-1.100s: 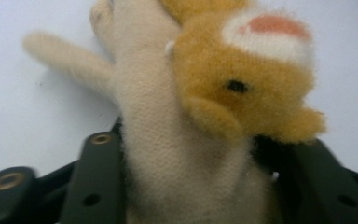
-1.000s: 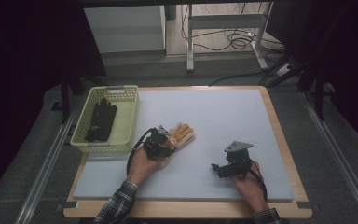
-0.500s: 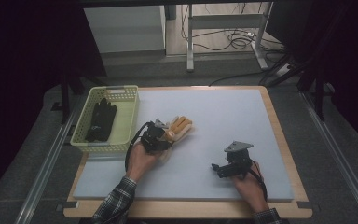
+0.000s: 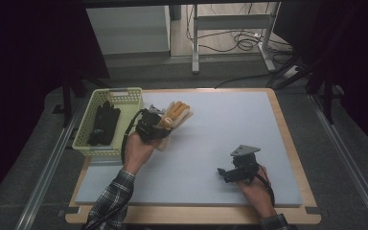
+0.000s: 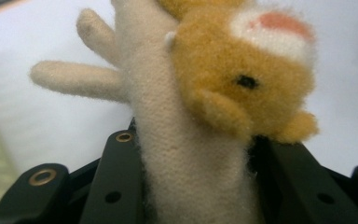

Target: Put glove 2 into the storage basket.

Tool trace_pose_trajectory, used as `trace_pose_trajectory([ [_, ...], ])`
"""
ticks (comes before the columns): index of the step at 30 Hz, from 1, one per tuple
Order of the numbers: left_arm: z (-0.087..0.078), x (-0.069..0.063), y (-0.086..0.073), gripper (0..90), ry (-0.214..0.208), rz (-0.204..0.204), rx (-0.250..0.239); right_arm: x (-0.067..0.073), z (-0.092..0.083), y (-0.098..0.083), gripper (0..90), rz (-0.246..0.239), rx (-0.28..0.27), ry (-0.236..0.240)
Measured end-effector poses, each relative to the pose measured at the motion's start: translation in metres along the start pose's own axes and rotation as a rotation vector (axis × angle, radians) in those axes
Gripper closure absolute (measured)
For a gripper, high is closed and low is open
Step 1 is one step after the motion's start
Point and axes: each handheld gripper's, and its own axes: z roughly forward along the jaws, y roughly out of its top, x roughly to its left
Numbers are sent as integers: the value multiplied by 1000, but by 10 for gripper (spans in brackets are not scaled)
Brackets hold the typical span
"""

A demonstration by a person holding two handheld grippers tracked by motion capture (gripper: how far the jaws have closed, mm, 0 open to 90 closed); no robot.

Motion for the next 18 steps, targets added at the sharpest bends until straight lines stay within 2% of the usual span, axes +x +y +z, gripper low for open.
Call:
trace_pose_trajectory([
  [8,-19,28,9,631,77,-51,-1,0,0,0,47,-1,-1,-1],
  [18,-46,81,0,628,202,-160,-4,0,0,0,47,-1,-3,-1],
])
